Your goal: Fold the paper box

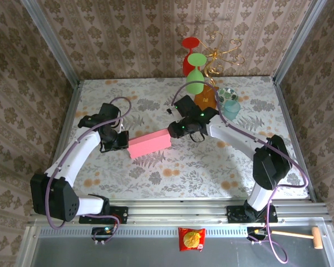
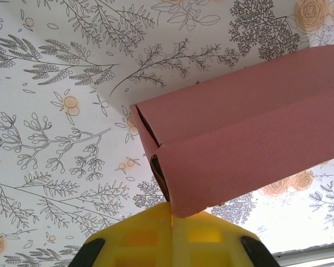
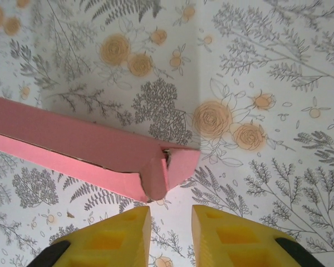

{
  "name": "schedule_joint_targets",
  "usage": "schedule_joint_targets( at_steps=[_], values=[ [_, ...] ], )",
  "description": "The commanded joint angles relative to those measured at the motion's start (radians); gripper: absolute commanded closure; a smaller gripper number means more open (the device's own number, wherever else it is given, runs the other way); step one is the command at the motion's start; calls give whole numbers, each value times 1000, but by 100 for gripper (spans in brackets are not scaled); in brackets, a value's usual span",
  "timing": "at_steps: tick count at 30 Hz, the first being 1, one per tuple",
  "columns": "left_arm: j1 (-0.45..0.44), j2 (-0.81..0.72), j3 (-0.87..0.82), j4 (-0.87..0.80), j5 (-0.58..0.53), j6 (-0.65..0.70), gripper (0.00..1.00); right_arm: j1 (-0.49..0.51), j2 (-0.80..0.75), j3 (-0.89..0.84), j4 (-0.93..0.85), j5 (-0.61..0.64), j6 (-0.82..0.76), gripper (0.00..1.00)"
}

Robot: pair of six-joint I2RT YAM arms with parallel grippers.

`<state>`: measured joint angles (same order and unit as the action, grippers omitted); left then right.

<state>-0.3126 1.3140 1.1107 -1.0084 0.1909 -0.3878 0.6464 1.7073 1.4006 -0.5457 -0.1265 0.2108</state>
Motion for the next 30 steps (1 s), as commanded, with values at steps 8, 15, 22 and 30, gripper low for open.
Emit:
schedule_joint_targets(
  at_steps=[8,15,22,30],
  values=[
    [12,35,26,-75,8,11,100,-23,-9,-43,146,-95,-16,72],
    [18,36,27,-75,7,15,100,-19,-31,-47,143,-103,-15,70],
    [23,47,36,-71,14,21,100,-4,-31,-72,135,-103,-20,70],
    [24,48,35,-68,15,29,100,-4,-2,-44,137,-81,-4,71]
  ],
)
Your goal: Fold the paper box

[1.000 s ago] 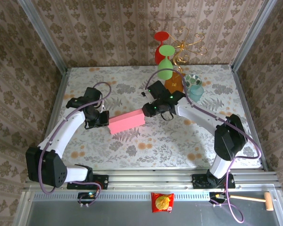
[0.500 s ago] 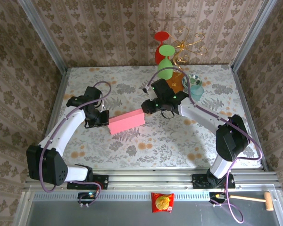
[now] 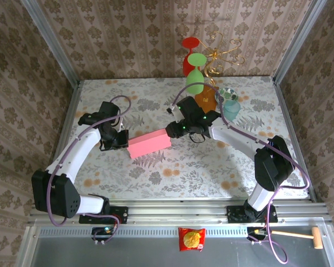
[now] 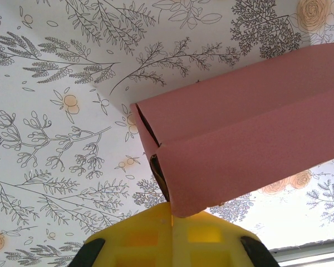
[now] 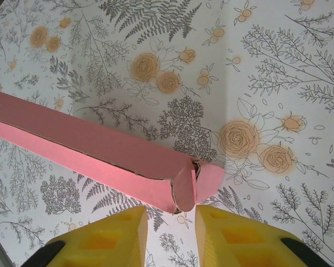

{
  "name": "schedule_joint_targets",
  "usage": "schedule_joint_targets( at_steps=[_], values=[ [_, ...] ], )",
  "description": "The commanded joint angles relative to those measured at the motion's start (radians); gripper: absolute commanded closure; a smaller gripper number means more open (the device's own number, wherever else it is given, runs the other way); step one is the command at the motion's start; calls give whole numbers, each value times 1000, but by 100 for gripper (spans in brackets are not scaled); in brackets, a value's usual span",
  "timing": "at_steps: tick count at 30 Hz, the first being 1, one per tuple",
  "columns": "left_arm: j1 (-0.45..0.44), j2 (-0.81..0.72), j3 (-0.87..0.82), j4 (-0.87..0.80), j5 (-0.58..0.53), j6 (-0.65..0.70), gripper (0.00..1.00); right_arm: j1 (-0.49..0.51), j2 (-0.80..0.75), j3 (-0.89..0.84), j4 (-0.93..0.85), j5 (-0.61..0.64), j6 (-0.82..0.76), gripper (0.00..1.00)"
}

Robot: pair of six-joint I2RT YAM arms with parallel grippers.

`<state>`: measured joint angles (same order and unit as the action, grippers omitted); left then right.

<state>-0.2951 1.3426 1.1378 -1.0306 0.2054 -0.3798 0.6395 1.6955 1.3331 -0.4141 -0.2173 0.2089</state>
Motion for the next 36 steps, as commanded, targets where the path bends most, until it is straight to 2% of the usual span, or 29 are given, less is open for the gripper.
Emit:
schedule_joint_targets(
  at_steps=[1,12,18,28,30,33,36],
  values=[
    [7,20,9,-46,0,21,100,3,16,31,2,12,-3,71],
    [7,18,10,-42,6,23,100,5,60,80,-26,39,-6,78],
    [6,18,13,-42,8,24,100,7,71,90,-40,50,-7,88],
    [7,16,16,-42,11,27,100,17,74,92,-52,91,-9,92],
    [6,15,21,-46,11,27,100,17,71,91,-51,99,-7,90],
    [8,15,27,-52,10,27,100,18,64,89,-49,97,-5,77],
    [9,14,29,-55,11,28,100,19,57,84,-47,90,-6,76]
  ],
)
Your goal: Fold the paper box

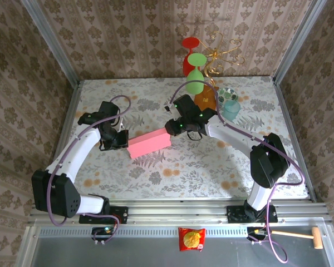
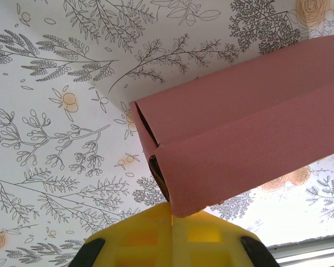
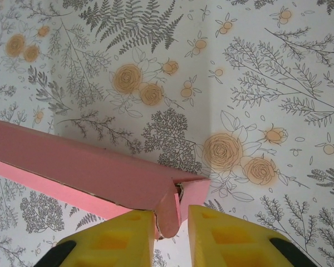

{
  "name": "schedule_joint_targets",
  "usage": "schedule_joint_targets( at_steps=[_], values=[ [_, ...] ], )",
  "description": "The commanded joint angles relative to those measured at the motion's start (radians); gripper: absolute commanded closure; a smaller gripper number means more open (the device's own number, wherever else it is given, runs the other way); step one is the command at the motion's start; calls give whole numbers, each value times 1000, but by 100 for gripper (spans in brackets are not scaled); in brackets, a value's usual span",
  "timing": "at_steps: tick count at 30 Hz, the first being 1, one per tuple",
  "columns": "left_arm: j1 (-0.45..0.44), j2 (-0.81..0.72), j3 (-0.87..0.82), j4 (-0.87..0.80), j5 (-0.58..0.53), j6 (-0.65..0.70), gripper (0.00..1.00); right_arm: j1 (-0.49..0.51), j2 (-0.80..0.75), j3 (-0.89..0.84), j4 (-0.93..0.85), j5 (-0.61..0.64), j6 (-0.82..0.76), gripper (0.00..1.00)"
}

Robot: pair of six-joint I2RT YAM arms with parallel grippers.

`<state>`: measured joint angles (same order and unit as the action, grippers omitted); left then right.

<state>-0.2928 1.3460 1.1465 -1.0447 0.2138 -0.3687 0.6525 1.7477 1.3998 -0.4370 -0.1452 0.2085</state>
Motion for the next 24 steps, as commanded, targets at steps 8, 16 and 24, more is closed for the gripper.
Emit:
schedule_joint_targets(
  at_steps=[8,16,24],
  values=[
    [9,14,22,-40,7,19,100,8,31,23,-25,24,-6,79],
    [8,18,25,-43,7,24,100,10,44,34,-20,53,4,89],
    [9,19,31,-44,8,25,100,13,42,71,-56,58,3,100]
  ],
)
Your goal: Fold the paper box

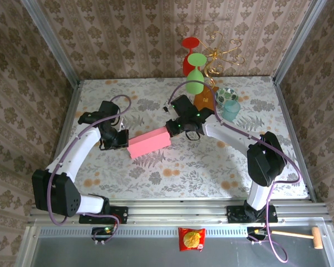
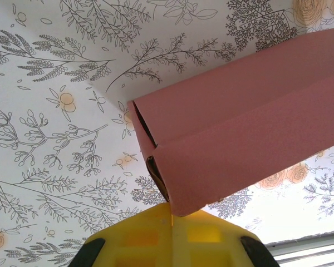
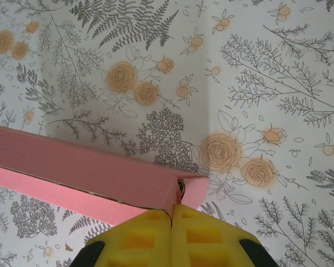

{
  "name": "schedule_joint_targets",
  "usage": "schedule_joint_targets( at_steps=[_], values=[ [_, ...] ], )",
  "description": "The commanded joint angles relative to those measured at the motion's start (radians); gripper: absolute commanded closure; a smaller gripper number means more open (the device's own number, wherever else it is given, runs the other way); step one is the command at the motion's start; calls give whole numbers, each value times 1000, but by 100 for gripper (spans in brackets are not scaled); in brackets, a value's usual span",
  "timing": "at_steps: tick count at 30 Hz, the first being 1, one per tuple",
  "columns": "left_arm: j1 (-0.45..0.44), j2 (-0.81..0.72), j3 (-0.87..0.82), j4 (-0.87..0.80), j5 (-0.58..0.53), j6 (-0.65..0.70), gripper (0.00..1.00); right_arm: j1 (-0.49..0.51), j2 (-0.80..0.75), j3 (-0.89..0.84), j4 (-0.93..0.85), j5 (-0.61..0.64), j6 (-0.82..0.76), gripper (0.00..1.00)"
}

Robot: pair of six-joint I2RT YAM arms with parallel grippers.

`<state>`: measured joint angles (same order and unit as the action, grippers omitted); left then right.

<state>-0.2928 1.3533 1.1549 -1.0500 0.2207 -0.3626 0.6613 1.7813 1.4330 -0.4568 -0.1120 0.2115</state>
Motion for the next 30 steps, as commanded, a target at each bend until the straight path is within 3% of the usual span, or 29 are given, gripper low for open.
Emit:
schedule_joint_targets(
  at_steps=[1,15,30],
  values=[
    [9,12,24,-39,2,19,100,4,8,38,-41,23,0,100],
    [12,11,49,-59,16,6,100,3,82,160,-278,13,70,100],
    [15,10,47,-54,23,-3,100,2,147,308,-408,-2,124,100]
  ],
)
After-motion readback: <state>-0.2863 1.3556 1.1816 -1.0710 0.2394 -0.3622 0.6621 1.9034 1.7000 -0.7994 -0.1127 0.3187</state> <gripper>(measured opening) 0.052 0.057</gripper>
